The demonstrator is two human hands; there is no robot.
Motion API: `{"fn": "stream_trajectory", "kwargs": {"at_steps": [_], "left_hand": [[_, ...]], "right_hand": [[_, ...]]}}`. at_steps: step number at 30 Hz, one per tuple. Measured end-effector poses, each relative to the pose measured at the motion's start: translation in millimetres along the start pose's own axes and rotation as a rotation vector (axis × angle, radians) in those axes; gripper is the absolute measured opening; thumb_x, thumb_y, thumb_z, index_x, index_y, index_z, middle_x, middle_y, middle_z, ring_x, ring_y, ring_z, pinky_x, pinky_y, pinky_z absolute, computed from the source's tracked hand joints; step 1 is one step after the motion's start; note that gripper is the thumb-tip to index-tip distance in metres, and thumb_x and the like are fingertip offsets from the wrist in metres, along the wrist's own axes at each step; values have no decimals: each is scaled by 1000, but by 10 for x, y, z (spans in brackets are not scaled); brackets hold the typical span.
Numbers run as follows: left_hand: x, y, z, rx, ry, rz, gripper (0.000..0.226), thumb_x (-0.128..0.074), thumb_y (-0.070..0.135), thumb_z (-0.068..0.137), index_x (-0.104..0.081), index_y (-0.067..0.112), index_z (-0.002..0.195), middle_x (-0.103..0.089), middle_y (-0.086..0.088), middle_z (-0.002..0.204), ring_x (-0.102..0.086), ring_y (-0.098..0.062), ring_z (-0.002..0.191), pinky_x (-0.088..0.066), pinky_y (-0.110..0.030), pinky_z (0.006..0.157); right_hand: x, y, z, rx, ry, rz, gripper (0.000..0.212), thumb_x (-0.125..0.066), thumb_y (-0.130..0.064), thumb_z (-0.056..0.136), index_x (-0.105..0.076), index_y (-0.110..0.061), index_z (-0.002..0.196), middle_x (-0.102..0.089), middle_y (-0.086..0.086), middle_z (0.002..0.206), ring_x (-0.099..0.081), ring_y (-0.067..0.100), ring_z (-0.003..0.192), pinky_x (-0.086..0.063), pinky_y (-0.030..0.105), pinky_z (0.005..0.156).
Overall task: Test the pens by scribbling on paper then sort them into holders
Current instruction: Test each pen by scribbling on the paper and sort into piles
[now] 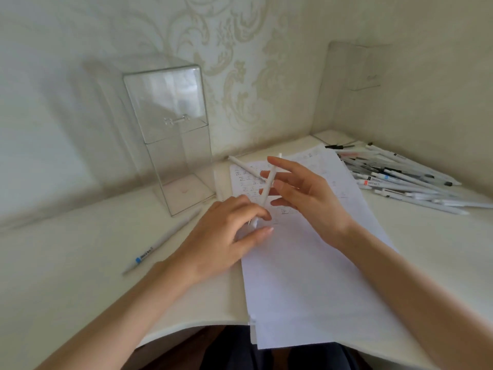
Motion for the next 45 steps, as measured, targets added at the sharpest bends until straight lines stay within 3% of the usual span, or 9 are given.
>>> {"fn": "stream_trajectory", "kwargs": {"at_steps": [5, 11, 17, 21, 27, 35, 38, 41, 45], "left_hand": [[175, -175, -311, 168, 217, 300, 27, -35, 28, 92, -57, 19, 104, -56, 1, 83, -57, -21, 75, -40, -32, 66], [285, -206, -490, 305, 272, 610, 27, -48, 32, 82, -60, 19, 102, -57, -2, 78, -58, -28, 70, -37, -33, 61], [625, -332, -378, 530, 662, 90, 60, -77, 27, 72, -42, 0, 114, -36, -12, 113, -47, -25, 97, -36, -22, 80], [753, -536, -216, 665, 682, -165, 90, -75, 31, 76, -16, 13, 142, -26, -12, 142, -34, -23, 128, -30, -21, 98], [843, -701, -284, 650, 637, -387, 81, -71, 24, 81, -21, 27, 145, -53, 5, 127, -54, -13, 116, -42, -38, 102], [1438, -599, -1227, 655, 820, -185, 83, -74, 36, 75, -28, 28, 144, -56, 3, 129, -56, -9, 112, -46, -27, 96], [1747, -549, -1736, 739, 880, -75, 84, -75, 39, 72, -32, 26, 143, -56, 2, 128, -56, -12, 109, -45, -23, 93], [2004, -589, -2173, 809, 895, -30, 83, -76, 40, 70, -35, 27, 141, -57, -2, 127, -59, -16, 107, -47, -29, 94], [2178, -706, -2579, 877, 900, -23, 80, -75, 37, 73, -35, 25, 142, -55, -4, 130, -58, -19, 110, -46, -27, 94]], "right_hand": [[-24, 103, 3, -40, -35, -220, 35, -53, -16, 96, -53, -45, 116, -57, -9, 128, -64, 13, 101, -51, 29, 90], [-105, 85, -57, -24, -30, -401, 33, -50, -17, 97, -53, -46, 113, -52, -16, 124, -52, -17, 94, -37, -2, 75], [-197, -36, 119, -37, -36, -500, 28, -51, -18, 97, -55, -27, 124, -53, -8, 124, -53, 2, 104, -39, 7, 82], [-647, -129, 504, -72, -40, -343, 46, -60, -24, 92, -45, -16, 135, -52, -2, 129, -51, 12, 118, -39, 22, 92], [-1111, -106, 631, -89, -34, -265, 58, -62, -31, 90, -39, -17, 141, -50, 10, 138, -49, 18, 124, -38, 28, 103], [-1974, -470, 305, 95, -117, -203, 44, -67, -15, 88, -53, -7, 128, -48, -27, 78, -50, -26, 63, -38, -3, 64], [-2495, -516, 153, 111, -165, -184, 44, -69, -19, 86, -53, -9, 127, -55, -20, 78, -57, -15, 71, -41, 1, 70], [-2987, -492, 34, 91, -232, -141, 52, -70, -29, 84, -51, -12, 130, -68, 0, 97, -64, 13, 93, -51, 31, 90], [-3481, -419, -83, 74, -249, -124, 61, -69, -41, 82, -49, -14, 134, -65, 3, 111, -61, 17, 104, -47, 37, 97]]}}
Point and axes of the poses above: each hand's wrist, its own z-axis towards the middle knuckle, its own x-axis out of the back of the hand, y = z × x, the point moved 4 cm from there along z, towards the middle knuckle
